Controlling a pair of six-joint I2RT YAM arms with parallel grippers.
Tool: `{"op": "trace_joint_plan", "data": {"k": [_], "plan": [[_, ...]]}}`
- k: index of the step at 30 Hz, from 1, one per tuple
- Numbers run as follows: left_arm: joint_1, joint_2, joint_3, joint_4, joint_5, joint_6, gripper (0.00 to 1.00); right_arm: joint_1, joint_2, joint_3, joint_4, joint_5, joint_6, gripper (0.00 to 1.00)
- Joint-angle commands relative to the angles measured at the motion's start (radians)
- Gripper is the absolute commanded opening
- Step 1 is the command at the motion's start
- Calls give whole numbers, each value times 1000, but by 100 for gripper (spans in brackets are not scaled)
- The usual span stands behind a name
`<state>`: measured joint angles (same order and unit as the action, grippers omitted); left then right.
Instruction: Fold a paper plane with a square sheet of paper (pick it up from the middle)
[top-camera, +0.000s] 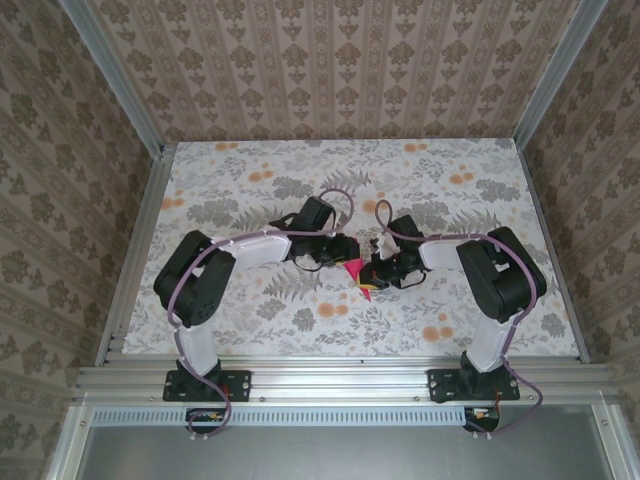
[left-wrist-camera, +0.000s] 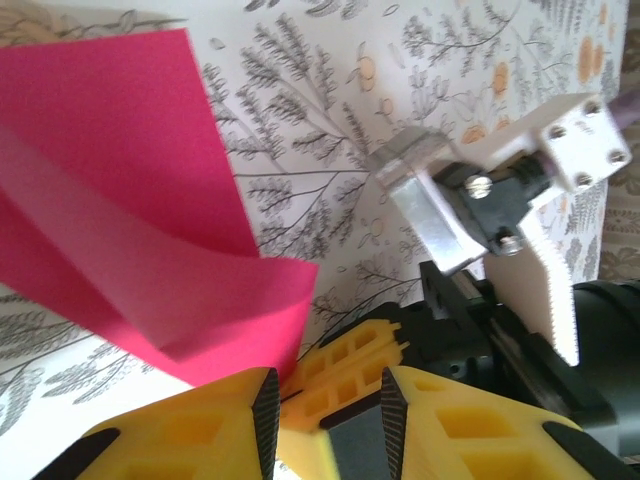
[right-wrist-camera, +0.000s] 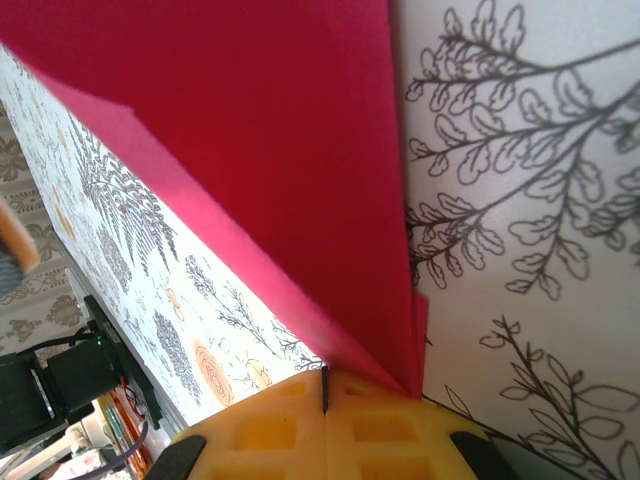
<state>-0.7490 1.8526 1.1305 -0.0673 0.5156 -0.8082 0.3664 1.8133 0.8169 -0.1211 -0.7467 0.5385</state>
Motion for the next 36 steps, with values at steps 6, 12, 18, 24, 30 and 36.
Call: {"op": "trace_joint_plan", "data": {"k": [6,12,18,24,30,36], "plan": [[-19,76,20,103,67,-30,36,2,65,-28,-58,124,15,5],[-27,113,11,132,59,-40,36,2,68,-29,-59,124,16,5],[-8,133,-1,163,15,-13,36,2,70,-31,-74,132,5,5],[18,146,-11,188,15,41,36,2,68,-44,-82,145,-1,5],[39,184,-32,252,44,52,36,2,67,-57,-81,147,0,4],[79,184,-65,256,33,55,36,2,60,-66,-97,157,-10,3]]}}
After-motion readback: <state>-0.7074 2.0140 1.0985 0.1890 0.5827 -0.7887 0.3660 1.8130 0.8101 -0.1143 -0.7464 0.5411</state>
